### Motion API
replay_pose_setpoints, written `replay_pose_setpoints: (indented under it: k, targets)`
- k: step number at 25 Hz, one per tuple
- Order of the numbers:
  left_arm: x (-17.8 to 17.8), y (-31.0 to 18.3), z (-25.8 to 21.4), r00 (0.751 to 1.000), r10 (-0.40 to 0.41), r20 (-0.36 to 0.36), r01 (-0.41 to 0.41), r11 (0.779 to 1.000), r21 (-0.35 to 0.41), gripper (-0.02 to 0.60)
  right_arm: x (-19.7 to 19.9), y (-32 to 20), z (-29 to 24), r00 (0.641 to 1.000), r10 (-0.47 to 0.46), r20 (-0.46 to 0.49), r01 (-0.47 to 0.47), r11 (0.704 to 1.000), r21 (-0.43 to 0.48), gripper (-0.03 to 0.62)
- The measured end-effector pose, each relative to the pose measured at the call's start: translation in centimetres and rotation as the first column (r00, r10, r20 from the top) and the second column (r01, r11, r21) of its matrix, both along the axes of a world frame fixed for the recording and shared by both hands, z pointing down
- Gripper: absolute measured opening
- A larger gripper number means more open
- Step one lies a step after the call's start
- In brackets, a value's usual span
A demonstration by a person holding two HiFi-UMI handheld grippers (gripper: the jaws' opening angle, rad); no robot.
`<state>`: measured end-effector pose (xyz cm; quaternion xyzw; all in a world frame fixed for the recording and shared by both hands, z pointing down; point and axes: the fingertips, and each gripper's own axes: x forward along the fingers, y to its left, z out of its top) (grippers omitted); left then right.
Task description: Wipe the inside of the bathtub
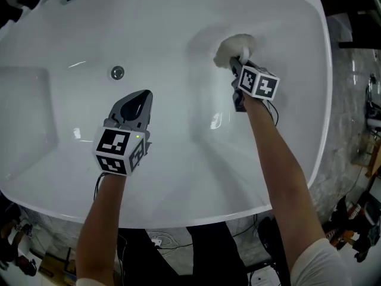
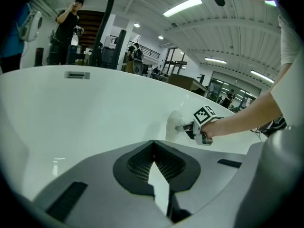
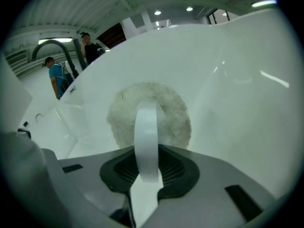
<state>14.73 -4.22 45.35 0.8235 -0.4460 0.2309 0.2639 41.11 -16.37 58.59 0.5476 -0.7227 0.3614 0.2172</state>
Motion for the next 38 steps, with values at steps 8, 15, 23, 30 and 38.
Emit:
replay_pose_setpoints:
  k: [8, 15, 23, 30, 38]
  targets:
    - [-0.7, 3.9, -9.7, 0.997, -0.078, -0.026, 0.078, 0.997, 0.016, 0.011, -4.8, 6.5, -12.2, 0.988, -0.140, 0.065, 0.135, 0.988, 0.071, 0.095]
    - [-2.8, 8.1, -17.5, 0.994, -0.087, -0.062, 0.090, 0.995, 0.049, 0.011, -10.1, 15.6, -21.2, 0.967, -0.198, 0.159, 0.184, 0.978, 0.101, 0.095]
    - [-9.4, 14.1, -24.8, 0.993, -0.080, -0.085, 0.088, 0.991, 0.103, 0.011, -16.9, 26.3, -31.1, 0.970, -0.222, 0.098, 0.202, 0.962, 0.185, 0.095]
    - [-17.6, 20.5, -31.5, 0.992, -0.086, -0.096, 0.101, 0.982, 0.161, 0.011, -21.9, 33.3, -40.6, 0.980, -0.176, 0.093, 0.149, 0.958, 0.244, 0.095]
    - [-25.0, 27.2, -37.5, 0.992, -0.077, -0.102, 0.098, 0.970, 0.221, 0.011, -27.5, 38.6, -51.4, 0.979, -0.167, 0.115, 0.116, 0.928, 0.355, 0.097]
